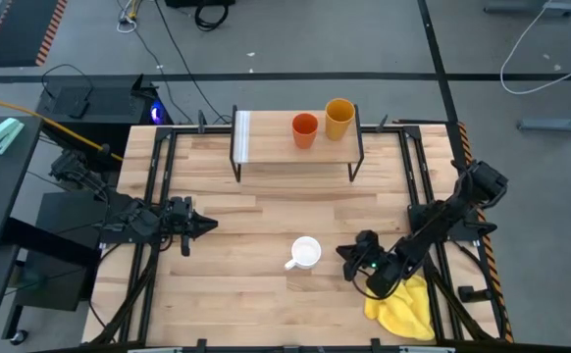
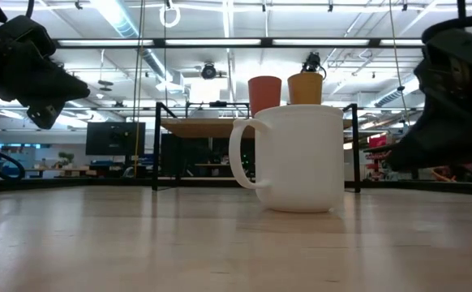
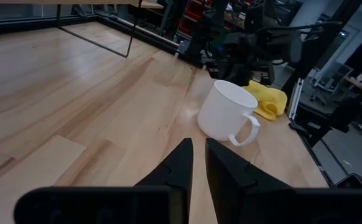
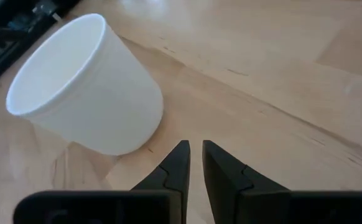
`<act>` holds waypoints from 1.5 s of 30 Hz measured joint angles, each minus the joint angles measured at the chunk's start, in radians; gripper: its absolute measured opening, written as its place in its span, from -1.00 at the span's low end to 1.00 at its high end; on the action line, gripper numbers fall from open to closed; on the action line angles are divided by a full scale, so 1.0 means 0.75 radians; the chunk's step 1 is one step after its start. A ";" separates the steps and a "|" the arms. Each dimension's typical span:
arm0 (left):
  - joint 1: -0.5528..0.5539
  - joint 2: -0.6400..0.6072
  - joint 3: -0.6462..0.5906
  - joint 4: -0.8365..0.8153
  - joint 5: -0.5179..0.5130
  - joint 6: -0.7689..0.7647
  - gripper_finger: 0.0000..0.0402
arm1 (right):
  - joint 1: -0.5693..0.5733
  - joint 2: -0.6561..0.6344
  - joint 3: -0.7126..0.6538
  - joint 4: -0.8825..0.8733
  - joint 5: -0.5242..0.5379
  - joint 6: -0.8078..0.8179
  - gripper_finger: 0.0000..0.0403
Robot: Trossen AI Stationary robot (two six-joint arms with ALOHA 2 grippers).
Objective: Stack small to large cups/mugs on shelf
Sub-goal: Put the white mug on the shelf
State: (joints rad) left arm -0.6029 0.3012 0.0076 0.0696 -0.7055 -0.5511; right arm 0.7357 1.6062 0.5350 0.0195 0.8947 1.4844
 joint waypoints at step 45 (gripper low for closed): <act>0.000 0.000 0.000 -0.001 0.029 -0.019 -0.71 | -0.219 -0.001 0.005 0.293 -0.277 -0.440 -0.75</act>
State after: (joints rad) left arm -0.6031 0.3012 0.0074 0.0692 -0.6838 -0.5655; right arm 0.5714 1.6055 0.5388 0.2396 0.6871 1.1541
